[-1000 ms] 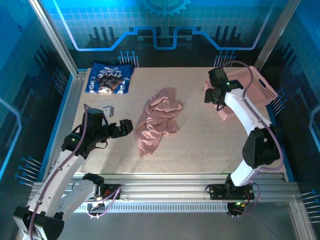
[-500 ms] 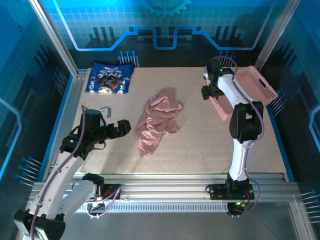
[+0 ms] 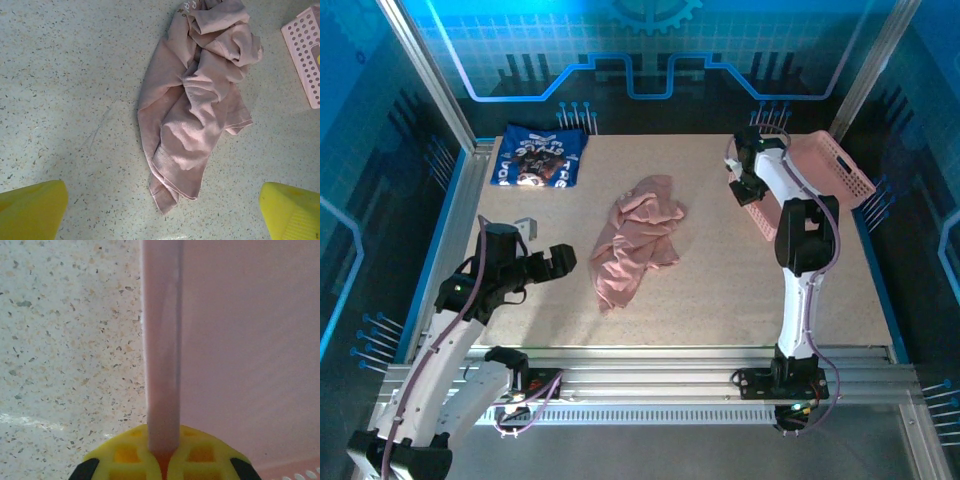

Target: Fold and stack the t-shirts

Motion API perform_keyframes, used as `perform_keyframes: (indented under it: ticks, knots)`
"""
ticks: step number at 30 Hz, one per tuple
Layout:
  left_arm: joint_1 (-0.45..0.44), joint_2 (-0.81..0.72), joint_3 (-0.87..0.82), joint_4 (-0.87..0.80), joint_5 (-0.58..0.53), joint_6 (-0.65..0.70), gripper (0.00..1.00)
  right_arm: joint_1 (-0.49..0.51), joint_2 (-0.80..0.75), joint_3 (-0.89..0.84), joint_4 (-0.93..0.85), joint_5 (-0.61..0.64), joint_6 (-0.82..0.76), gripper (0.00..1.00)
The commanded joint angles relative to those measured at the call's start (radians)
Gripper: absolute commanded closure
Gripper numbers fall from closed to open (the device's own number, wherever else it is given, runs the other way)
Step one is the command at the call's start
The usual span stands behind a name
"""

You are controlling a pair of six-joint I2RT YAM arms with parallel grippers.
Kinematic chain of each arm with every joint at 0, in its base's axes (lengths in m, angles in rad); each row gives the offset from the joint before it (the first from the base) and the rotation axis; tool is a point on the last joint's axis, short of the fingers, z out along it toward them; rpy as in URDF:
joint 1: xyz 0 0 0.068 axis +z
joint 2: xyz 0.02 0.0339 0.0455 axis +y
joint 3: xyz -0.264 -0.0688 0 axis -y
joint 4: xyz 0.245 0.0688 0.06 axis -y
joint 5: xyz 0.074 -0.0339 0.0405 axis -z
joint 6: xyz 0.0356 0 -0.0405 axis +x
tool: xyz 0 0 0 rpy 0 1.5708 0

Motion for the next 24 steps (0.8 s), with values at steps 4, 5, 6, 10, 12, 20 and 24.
perform_keyframes:
  ticks: [4, 5, 6, 10, 12, 20, 24]
  knots:
    - [0.023, -0.011, -0.003, -0.019, -0.007, 0.028, 0.01, 0.057, -0.321, -0.402, 0.246, -0.020, -0.389, 1.00]
    - [0.024, -0.013, -0.005, -0.017, -0.004, 0.026, 0.01, 0.064, -0.377, -0.484, 0.287, -0.037, -0.438, 1.00]
    - [0.027, -0.015, -0.010, -0.013, 0.000, 0.026, 0.01, 0.066, -0.429, -0.549, 0.325, -0.049, -0.492, 1.00]
    - [0.031, -0.013, -0.027, 0.005, 0.016, 0.018, 0.01, 0.046, -0.585, -0.776, 0.435, -0.105, -0.793, 1.00]
    - [0.031, -0.009, -0.033, 0.012, 0.025, 0.016, 0.01, 0.003, -0.648, -0.863, 0.530, -0.128, -0.930, 1.00]
    - [0.026, -0.005, -0.050, 0.023, 0.048, 0.012, 0.01, -0.122, -0.591, -0.826, 0.806, -0.020, -0.983, 0.32]
    - [0.023, -0.014, -0.050, 0.022, 0.050, 0.011, 0.01, -0.081, -0.627, -0.767, 0.844, 0.000, -0.926, 0.28]
